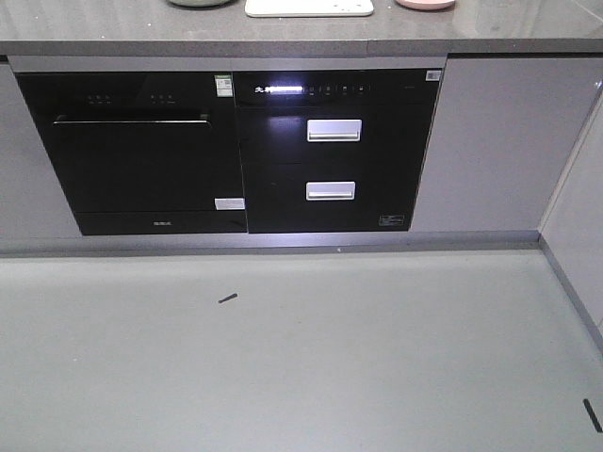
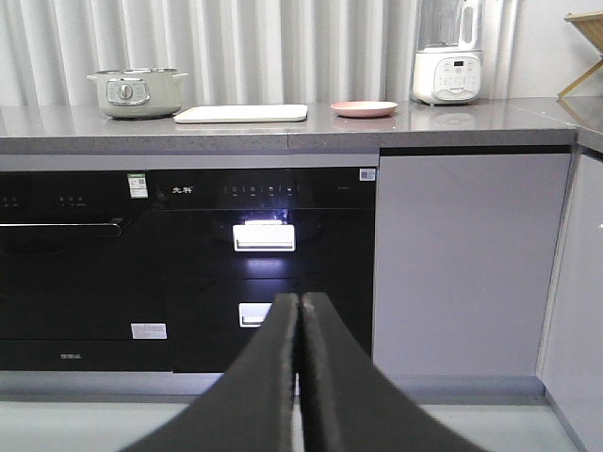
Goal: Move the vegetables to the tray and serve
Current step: 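Drive the base forward to the counter with both arms raised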
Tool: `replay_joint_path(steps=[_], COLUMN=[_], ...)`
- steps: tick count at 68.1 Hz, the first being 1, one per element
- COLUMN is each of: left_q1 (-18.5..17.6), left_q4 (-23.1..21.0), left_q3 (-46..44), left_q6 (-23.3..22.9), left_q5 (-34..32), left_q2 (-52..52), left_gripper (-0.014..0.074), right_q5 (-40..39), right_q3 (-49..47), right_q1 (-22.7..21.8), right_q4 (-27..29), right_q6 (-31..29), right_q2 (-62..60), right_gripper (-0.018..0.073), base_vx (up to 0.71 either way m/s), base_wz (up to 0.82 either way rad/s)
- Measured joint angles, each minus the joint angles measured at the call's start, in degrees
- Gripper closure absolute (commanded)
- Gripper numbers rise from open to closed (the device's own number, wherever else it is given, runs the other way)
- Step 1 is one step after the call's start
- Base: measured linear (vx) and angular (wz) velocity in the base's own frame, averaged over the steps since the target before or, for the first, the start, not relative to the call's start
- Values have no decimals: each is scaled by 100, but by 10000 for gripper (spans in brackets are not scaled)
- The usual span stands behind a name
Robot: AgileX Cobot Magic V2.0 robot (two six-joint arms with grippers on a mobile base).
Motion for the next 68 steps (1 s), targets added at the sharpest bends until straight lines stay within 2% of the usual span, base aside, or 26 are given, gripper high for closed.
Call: replay_joint_path(steps=[68], left_q1=[0], left_q4=[0], left_q3=[0], left_q6=[0], left_q5=[0], left_q2=[0], left_gripper=[603], right_q5=[1], right_q3=[0], right_q1=[0], right_q4=[0], right_q6=[0], right_q2=[0], right_gripper=[563], base_vx=[21], base_wz=[-3])
